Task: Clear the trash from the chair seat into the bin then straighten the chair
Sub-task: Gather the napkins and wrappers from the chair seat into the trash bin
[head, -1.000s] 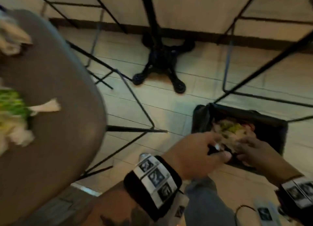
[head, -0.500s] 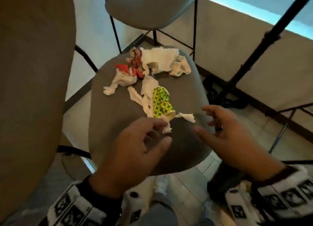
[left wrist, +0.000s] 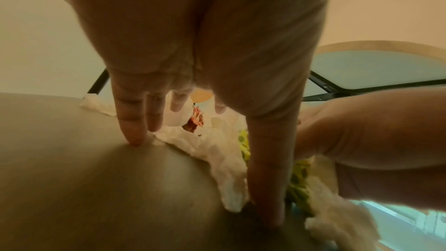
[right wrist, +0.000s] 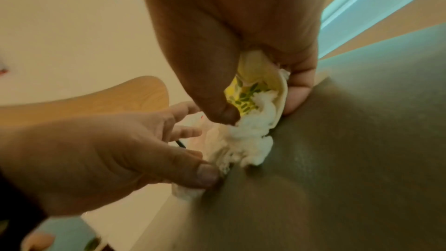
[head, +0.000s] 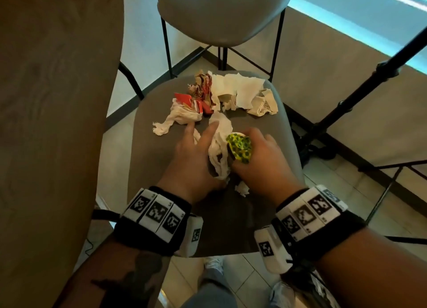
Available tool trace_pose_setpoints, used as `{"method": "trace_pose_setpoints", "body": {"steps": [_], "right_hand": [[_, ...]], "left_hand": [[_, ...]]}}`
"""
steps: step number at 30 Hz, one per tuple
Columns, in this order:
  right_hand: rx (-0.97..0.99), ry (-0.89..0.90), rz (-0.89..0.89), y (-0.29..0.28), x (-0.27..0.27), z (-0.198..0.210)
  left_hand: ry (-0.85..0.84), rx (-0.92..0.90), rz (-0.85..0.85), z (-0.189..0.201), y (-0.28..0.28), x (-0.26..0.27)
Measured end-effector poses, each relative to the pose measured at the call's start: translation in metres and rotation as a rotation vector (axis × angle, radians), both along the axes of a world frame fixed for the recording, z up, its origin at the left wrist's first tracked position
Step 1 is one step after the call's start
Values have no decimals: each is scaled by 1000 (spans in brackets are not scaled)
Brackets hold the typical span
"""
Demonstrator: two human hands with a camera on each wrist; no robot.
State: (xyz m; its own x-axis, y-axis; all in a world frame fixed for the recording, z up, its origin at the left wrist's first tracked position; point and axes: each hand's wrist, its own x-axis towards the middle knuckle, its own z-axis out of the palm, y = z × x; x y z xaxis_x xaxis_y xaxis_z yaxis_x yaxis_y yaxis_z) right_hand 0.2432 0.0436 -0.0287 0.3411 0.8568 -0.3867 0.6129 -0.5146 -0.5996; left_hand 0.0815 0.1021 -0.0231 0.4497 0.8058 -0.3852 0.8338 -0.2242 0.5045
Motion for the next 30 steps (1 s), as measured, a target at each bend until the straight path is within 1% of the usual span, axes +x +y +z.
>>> {"method": "trace_pose_setpoints", "body": {"steps": [5,7,12,15,19,24,27,30], "right_hand": [[95,326,-201,-11,29,6],[127,430,-282,-17,37,7],[130,532,-345,-32,48,4],[132,633,-378,-40,51,4],[176,724,-424,-56,62,11],[262,801,-478,-93,87,30],[319,828,-508,-130,109,37],[329,801,-575,-184,134,30]], "left_hand": [[43,2,-89,8,8,19],[80,10,-112,8,7,26],[99,79,-91,2,10,37],[123,62,-87,8,5,39],[-3,150,-51,29,-12,31],[-212,239,-39,75,-39,24],[-304,227,-71,98,-64,36],[-357,135,-129,100,-96,68]]}}
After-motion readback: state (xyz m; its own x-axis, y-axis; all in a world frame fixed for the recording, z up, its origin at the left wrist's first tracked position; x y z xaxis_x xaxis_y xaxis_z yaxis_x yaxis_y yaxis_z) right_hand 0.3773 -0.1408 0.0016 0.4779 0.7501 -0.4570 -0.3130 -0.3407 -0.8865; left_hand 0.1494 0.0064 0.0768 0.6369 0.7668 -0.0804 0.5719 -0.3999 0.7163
